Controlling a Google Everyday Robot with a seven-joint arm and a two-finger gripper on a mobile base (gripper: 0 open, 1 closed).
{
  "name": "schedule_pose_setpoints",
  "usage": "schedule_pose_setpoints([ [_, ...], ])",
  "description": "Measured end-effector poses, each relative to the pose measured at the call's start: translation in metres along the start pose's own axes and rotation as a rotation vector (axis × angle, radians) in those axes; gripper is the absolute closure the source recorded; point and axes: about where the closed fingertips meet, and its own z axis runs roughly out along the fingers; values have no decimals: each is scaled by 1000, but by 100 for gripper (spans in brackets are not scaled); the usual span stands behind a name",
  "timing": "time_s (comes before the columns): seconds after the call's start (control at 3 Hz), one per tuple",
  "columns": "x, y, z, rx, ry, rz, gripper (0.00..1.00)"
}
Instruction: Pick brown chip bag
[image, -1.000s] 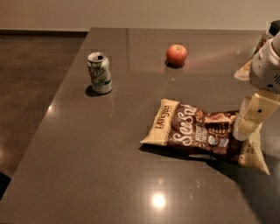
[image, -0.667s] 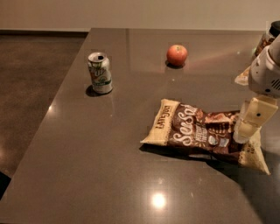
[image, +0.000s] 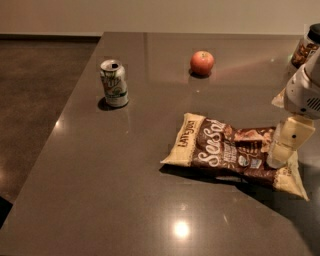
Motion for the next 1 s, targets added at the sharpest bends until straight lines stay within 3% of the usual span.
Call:
schedule_pose_setpoints([
  [0.67,14,8,-2,-49,34,131,0],
  [1.0,16,15,5,-82,36,163,0],
])
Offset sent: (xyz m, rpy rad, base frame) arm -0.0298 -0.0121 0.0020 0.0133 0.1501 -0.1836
